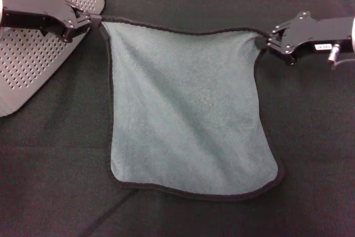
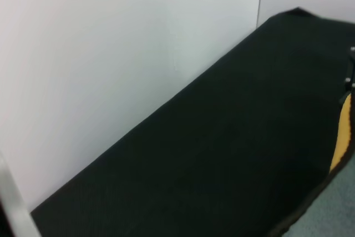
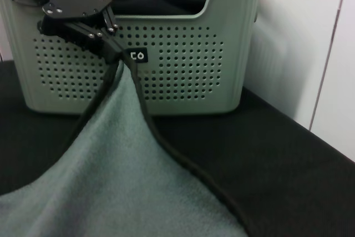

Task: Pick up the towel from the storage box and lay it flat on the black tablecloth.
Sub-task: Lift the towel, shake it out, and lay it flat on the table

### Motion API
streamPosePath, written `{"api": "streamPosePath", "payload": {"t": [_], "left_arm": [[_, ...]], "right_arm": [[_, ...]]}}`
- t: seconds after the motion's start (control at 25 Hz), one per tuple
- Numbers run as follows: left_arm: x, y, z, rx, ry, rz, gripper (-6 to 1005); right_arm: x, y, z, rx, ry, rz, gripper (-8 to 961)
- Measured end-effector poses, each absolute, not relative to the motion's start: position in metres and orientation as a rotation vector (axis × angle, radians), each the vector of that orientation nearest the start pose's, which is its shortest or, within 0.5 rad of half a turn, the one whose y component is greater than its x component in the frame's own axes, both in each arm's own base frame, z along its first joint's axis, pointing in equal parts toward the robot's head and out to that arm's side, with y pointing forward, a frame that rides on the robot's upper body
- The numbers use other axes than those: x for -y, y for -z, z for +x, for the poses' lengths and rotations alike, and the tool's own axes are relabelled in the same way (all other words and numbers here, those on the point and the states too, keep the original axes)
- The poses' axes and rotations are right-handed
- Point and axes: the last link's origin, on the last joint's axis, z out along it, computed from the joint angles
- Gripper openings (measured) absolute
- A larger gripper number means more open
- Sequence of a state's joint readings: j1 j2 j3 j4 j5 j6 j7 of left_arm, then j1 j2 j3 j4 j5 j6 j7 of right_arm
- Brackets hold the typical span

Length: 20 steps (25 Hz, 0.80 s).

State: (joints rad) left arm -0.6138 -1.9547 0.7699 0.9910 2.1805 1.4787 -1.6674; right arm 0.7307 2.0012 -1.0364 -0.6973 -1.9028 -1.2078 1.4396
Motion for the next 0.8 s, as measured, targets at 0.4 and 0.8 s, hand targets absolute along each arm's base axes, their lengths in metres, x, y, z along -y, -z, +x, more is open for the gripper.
{"api": "streamPosePath", "payload": {"t": [0.4, 0.8], "left_arm": [[-0.396, -0.081, -0.246, 0.48, 0.117, -2.6, 28], [-0.4, -0.074, -0.246, 0.473, 0.072, -2.584, 27]], "right_arm": [[-0.431, 0.01, 0.185, -0.199, -0.239, -2.677, 17], [-0.437, 0.014, 0.185, -0.187, -0.191, -2.641, 18]]}}
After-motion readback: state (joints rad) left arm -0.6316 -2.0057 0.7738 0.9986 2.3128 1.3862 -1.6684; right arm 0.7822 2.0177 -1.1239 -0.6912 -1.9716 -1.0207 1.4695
